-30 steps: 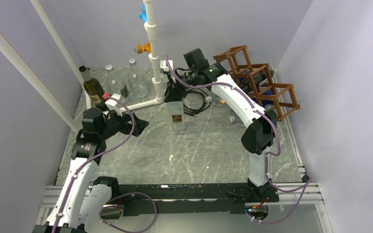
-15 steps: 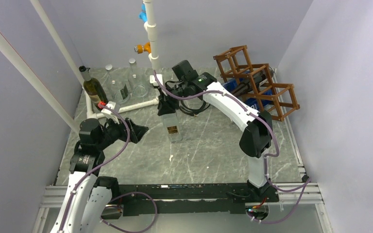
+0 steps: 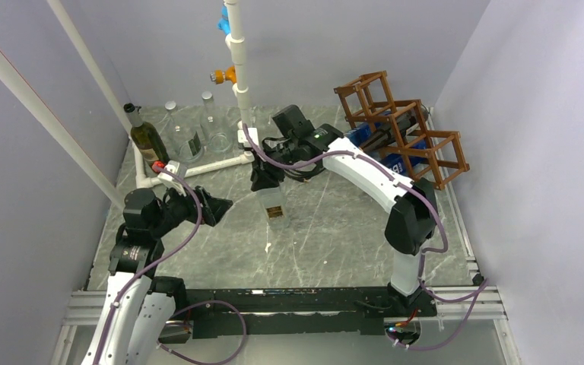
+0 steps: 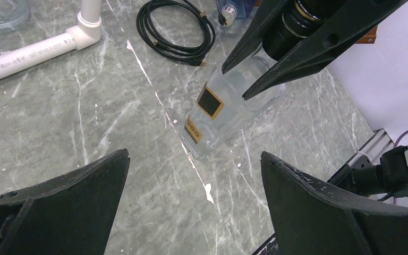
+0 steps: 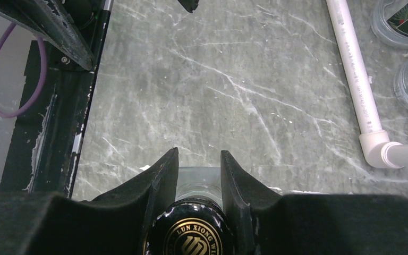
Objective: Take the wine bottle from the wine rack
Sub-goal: Place the wine bottle at the center of the board.
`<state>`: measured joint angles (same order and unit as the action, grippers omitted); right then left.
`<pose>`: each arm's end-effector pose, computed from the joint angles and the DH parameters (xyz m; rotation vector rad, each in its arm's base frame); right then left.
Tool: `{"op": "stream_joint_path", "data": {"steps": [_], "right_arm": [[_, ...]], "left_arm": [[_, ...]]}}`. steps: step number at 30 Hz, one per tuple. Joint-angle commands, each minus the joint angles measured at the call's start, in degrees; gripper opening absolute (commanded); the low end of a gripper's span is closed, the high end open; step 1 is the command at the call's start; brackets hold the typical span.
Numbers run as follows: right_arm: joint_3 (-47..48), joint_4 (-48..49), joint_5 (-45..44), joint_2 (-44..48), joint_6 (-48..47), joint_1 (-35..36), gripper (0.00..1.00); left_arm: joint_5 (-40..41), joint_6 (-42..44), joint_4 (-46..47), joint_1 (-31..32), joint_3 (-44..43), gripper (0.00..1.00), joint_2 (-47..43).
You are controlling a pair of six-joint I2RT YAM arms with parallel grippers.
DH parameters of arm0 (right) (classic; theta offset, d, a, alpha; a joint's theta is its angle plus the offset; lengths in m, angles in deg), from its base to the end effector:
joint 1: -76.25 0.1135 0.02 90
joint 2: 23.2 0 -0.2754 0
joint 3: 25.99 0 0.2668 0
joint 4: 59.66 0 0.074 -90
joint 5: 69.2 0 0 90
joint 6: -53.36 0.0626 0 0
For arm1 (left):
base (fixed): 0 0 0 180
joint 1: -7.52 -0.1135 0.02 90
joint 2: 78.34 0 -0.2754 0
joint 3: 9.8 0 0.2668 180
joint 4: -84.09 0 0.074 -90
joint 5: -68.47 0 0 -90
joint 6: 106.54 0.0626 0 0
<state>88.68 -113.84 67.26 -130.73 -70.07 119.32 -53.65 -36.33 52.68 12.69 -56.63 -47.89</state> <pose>0.2959 0.3387 0.3236 -1.7025 1.5418 1.0436 0.1576 -0.0477 0.2954 0.1675 1.8619 -0.8156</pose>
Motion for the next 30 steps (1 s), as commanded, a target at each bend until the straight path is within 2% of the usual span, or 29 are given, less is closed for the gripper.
{"op": "stream_joint_path", "data": {"steps": [1, 21, 30], "right_arm": [[-1.44, 4.95, 0.79, 4.42, -0.66, 0.35, 0.08], [-4.12, 6.11, 0.24, 6.29, -0.1, 0.35, 0.29], [-4.9, 6.82, 0.58, 6.97, 0.57, -0.12, 0.33]], "left_arm": [[-1.15, -1.03, 1.27, -0.16, 0.5, 1.0, -0.66], [-2.77, -2.51, 2.06, -0.16, 0.58, 1.0, -1.5], [-6.25, -3.91, 5.43, -0.16, 1.22, 0.99, -1.21]]}}
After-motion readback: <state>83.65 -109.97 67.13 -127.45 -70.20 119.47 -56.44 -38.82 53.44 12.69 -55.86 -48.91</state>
